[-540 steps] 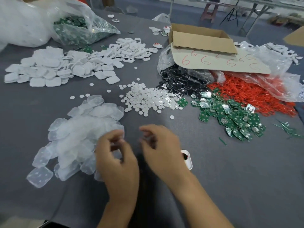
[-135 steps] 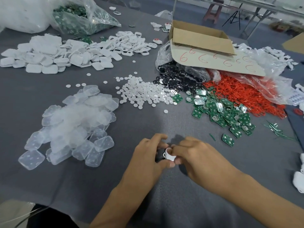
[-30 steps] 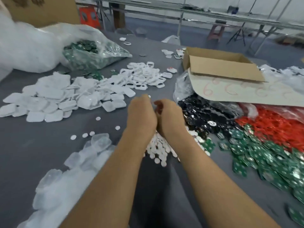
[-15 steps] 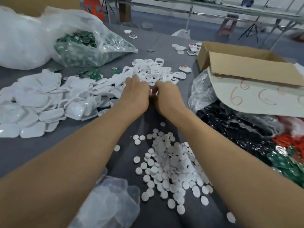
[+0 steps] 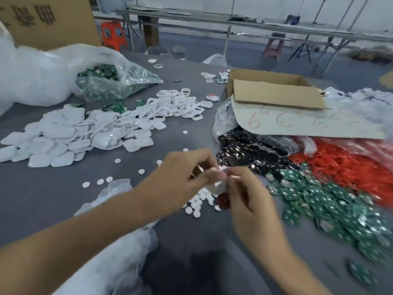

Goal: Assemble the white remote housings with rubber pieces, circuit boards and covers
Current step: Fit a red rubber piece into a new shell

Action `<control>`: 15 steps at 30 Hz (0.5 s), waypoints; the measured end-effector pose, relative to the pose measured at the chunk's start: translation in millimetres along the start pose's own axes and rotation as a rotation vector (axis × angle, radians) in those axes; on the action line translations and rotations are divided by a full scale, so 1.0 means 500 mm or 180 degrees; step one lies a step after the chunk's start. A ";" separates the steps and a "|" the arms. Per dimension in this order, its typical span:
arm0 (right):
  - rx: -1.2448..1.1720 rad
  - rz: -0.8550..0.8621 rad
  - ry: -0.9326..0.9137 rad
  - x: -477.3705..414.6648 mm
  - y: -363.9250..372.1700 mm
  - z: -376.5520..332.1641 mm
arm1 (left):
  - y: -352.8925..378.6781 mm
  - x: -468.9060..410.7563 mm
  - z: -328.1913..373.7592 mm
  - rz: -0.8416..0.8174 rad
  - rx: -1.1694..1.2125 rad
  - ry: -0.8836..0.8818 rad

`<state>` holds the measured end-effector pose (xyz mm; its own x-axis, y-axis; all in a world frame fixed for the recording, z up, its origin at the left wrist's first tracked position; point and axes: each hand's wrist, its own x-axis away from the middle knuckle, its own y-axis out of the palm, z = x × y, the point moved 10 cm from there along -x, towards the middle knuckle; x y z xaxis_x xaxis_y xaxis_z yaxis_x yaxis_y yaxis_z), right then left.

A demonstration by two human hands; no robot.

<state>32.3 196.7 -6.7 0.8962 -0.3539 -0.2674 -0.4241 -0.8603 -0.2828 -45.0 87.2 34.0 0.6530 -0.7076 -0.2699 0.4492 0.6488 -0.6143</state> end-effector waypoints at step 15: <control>0.0363 -0.0623 -0.0110 0.278 -0.010 -0.040 | 0.093 0.286 0.068 -0.0279 0.0152 -0.0558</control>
<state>161.6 144.6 -23.7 0.9587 -0.1699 -0.2280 -0.2563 -0.8637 -0.4340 90.1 25.6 -7.9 0.7044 -0.7052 -0.0812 0.5347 0.6023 -0.5928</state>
